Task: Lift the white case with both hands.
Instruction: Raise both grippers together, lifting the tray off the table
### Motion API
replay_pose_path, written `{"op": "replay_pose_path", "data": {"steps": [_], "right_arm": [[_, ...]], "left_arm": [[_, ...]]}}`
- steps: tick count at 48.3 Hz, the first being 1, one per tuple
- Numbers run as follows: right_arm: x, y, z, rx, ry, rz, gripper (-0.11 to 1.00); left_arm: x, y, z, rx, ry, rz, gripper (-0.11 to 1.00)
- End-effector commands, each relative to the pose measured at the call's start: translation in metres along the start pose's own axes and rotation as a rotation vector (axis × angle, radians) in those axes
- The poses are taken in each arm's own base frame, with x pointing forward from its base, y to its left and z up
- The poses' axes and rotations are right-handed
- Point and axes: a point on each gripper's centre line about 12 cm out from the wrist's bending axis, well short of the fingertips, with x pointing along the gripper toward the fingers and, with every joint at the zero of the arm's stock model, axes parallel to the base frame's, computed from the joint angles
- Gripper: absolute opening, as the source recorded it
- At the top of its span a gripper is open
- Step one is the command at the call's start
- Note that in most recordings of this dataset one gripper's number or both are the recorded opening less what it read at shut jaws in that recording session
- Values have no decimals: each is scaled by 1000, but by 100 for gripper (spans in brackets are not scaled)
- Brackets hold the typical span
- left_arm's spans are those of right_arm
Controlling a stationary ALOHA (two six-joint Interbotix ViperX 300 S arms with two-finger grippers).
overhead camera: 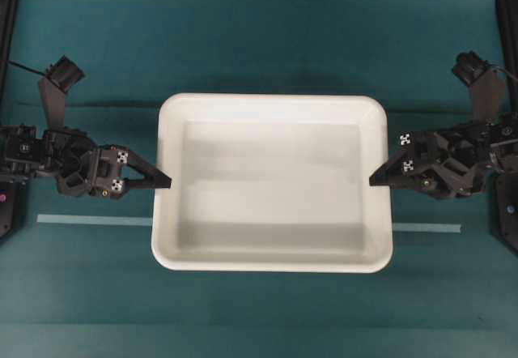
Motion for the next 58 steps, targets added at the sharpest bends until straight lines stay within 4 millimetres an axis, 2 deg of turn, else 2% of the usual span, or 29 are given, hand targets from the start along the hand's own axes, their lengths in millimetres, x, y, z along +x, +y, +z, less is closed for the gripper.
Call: {"op": "replay_pose_path", "data": {"steps": [1,6,14,27,42,58], "right_arm": [[-5,23,1,1,1,43,12],[-11,28,-1,1,14,44,11],[-29,48,-4,25,28,100,11],[-62,76,-8,25,49,183,11],[-83,108,-10,14,54,256,11],[-100,121,-11,26,61,299,11]], "left_arm": [[1,-30,5,14,-6,-61,10],[-2,-46,5,19,6,-62,10],[-13,-70,8,23,13,-81,9],[-30,-92,14,7,-2,-136,9],[-48,-118,23,0,-21,-193,9],[-73,-155,35,-7,-34,-225,9]]}}
